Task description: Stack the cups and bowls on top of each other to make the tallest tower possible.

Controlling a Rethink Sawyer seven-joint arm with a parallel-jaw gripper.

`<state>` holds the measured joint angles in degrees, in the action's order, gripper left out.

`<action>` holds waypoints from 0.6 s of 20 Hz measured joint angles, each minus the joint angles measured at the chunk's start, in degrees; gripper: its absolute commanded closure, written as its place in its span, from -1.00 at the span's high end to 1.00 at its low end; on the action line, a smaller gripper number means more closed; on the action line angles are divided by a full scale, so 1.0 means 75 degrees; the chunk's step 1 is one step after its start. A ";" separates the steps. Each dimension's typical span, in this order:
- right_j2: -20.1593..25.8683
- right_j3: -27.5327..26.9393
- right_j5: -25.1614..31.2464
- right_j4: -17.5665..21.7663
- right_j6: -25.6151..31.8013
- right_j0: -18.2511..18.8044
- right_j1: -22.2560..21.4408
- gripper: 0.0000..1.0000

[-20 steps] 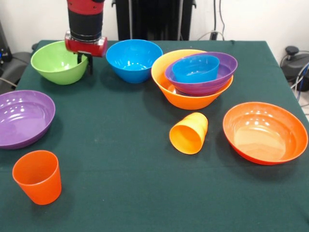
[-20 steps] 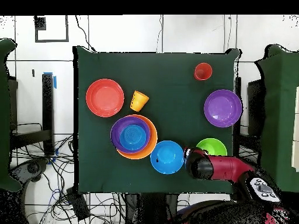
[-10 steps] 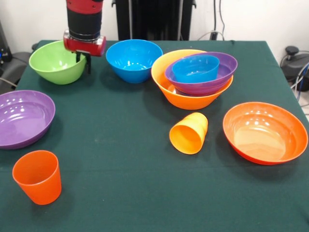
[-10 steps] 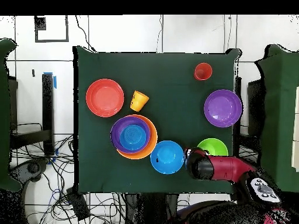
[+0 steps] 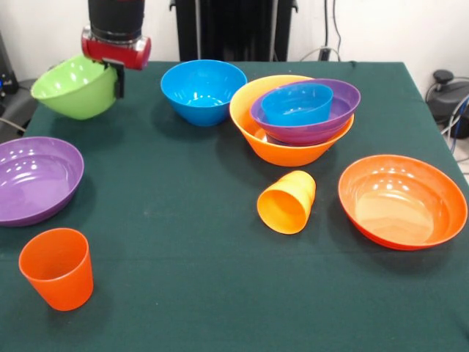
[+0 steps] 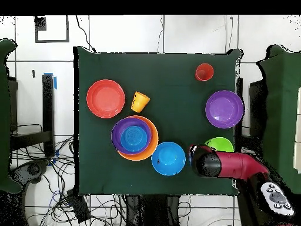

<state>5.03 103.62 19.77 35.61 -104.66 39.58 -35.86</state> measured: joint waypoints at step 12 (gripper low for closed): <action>0.1093 0.0257 0.1554 -0.0311 0.0000 0.0396 -0.1605 -1.00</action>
<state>13.23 105.54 31.43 33.28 -104.66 42.55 -47.89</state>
